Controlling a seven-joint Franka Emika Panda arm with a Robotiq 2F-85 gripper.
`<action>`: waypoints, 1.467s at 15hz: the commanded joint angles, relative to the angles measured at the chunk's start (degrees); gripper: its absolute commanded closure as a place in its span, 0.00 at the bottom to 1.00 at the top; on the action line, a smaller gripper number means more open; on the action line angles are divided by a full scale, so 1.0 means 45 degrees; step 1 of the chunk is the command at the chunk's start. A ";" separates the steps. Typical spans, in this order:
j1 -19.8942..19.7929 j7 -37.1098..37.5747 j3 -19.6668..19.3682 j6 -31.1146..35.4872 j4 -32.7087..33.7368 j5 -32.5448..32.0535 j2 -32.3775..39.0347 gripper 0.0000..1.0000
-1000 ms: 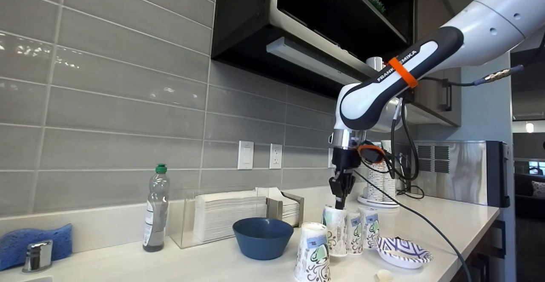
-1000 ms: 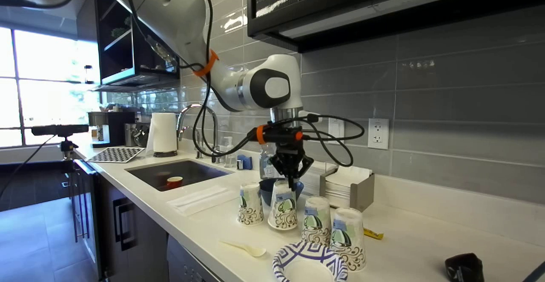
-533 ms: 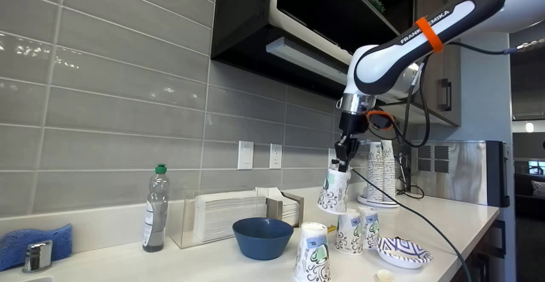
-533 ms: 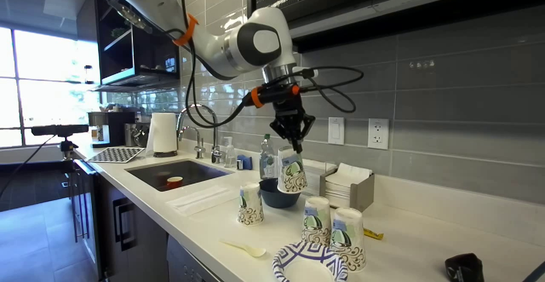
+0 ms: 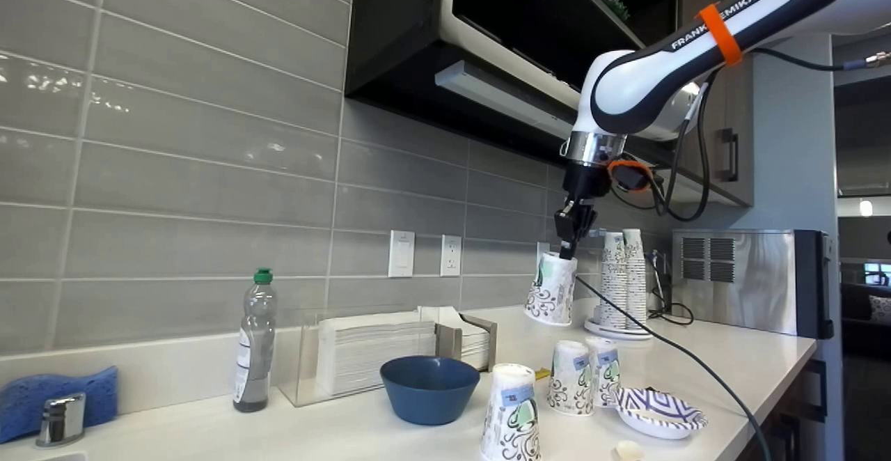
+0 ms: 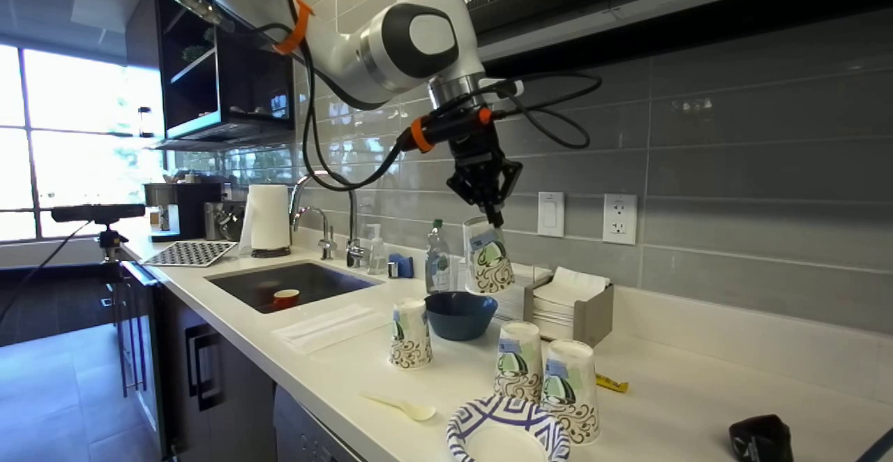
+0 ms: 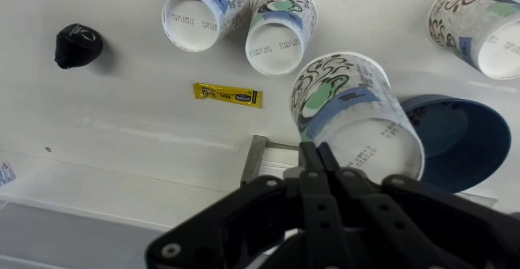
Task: Stack three coffee cups into a pyramid then put the fourth coffee cup on top of the coffee cup at the top.
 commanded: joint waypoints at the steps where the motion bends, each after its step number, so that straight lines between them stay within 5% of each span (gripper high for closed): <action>1: -0.0194 0.0647 -0.0091 -0.0002 0.0313 -0.0584 0.0213 0.99; 10: -0.0885 0.2040 -0.0648 -0.1528 0.1813 -0.1825 0.1161 0.99; 22: -0.0924 0.1504 -0.0929 -0.2403 0.2531 -0.0674 0.2298 0.99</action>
